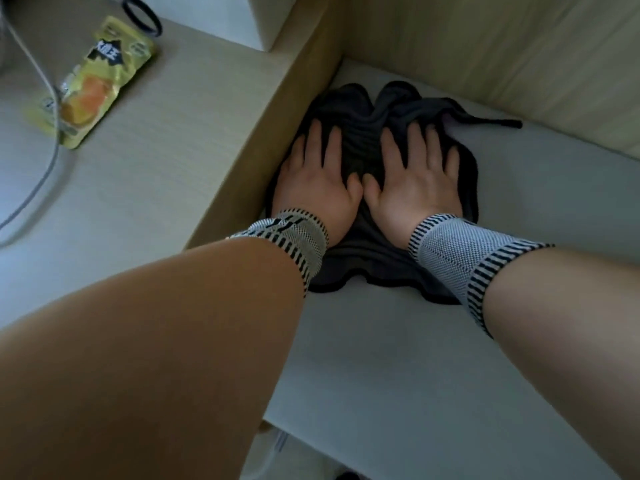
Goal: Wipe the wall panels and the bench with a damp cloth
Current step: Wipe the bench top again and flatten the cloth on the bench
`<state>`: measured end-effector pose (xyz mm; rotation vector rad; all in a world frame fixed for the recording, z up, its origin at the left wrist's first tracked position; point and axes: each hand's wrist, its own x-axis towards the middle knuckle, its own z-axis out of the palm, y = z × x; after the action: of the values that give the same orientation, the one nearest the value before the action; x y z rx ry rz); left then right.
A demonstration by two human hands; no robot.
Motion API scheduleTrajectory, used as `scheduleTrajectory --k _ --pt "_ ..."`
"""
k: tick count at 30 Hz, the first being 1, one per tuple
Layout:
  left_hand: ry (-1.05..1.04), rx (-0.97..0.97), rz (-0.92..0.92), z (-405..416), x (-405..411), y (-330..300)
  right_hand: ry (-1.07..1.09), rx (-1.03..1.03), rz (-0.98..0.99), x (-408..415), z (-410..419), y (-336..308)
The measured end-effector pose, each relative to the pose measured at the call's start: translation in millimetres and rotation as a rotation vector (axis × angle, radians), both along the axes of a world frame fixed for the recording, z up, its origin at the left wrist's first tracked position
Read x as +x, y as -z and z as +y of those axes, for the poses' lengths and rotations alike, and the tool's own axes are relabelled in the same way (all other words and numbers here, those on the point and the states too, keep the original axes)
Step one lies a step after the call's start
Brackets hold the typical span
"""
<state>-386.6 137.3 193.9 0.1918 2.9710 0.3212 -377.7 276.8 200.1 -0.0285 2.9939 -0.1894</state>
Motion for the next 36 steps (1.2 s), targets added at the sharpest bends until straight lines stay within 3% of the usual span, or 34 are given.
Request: scheduleTrajectory --k 7,11,16,23,30,36 --pt "-0.071 0.000 -0.015 -46 89 -3 -0.096 0.000 -0.063 63 -47 -4" --pt "-0.132 -0.033 -0.044 -70 140 -4 -0.254 -0.042 -0.098 96 -81 -6" --pt "-0.439 -0.050 0.019 -62 194 -1 -0.415 -0.068 -0.075 125 -93 -5" --pt "-0.795 0.057 -0.102 -7 222 -6 -0.213 -0.065 -0.072 155 -45 -5" --pt "-0.718 0.025 -0.207 80 253 -11 -0.156 -0.016 -0.067 193 51 -6" --pt "-0.434 -0.039 -0.247 180 267 -15 -0.009 0.011 -0.080 232 164 -6"
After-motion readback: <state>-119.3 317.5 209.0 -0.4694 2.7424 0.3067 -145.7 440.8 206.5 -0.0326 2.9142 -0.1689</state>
